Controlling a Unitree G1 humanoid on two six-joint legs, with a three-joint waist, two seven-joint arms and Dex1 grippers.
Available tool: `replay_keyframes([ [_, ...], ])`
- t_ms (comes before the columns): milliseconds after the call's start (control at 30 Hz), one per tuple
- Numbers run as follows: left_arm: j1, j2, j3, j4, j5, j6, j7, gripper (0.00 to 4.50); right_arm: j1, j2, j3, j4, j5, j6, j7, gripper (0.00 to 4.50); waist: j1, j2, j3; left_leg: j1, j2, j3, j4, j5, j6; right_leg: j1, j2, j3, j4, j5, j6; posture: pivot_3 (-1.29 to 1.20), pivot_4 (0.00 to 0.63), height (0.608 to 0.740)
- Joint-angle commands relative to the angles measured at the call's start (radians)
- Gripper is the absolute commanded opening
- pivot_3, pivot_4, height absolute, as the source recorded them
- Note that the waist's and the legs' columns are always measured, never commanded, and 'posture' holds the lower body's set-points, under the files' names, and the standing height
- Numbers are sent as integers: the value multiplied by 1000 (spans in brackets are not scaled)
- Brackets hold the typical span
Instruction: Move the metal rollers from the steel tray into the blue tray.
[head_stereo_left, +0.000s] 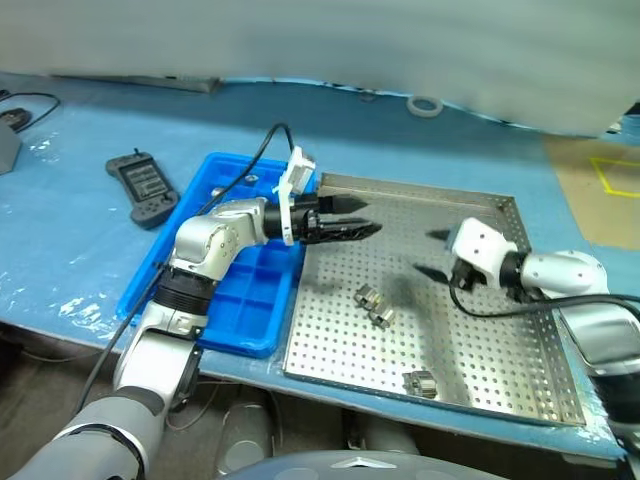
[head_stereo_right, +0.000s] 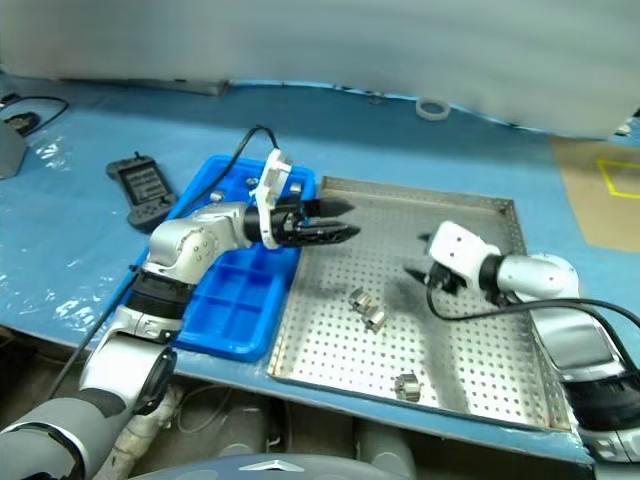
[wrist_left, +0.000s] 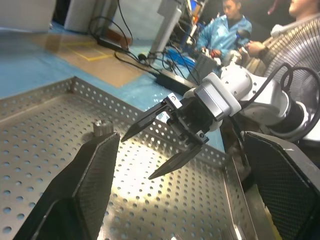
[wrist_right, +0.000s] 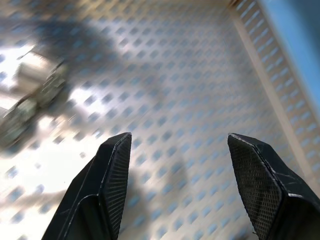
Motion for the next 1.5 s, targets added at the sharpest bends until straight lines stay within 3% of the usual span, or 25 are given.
replay_keyframes([
  [33,-2,15,-15,7,41,-50,-52,4187,51,-35,-54,-107,29,16,17,3231,-9,1,0,0,0,0,1,0,0,0,0,0,0,0,0,-210,150,740],
  [133,-2,13,-3,59,74,-73,-43,4187,108,-33,-23,-200,21,32,6,3231,-11,2,0,4,0,0,2,-1,-4,4,0,0,1,0,0,-215,150,740],
  [733,105,25,50,-36,50,20,27,4187,-25,52,80,-283,152,269,0,3231,-11,3,0,-2,-1,0,1,-1,0,0,-1,0,0,0,0,-172,150,740],
  [933,117,24,70,-55,40,45,53,4226,-48,47,59,-300,253,372,13,4470,-6,3,0,2,-1,0,2,-1,-4,3,-1,1,0,0,0,-157,150,740],
  [1133,124,22,72,-60,44,49,64,4226,-9,35,124,-197,196,325,-6,4470,-2,3,0,-1,-1,0,1,-2,-3,1,-1,0,0,0,0,-153,150,740],
  [1500,103,26,76,-29,58,38,66,4226,39,56,129,-102,182,237,-2,4470,-3,3,0,-1,-1,0,1,-1,-3,1,-1,0,-1,0,0,-153,150,740],
])
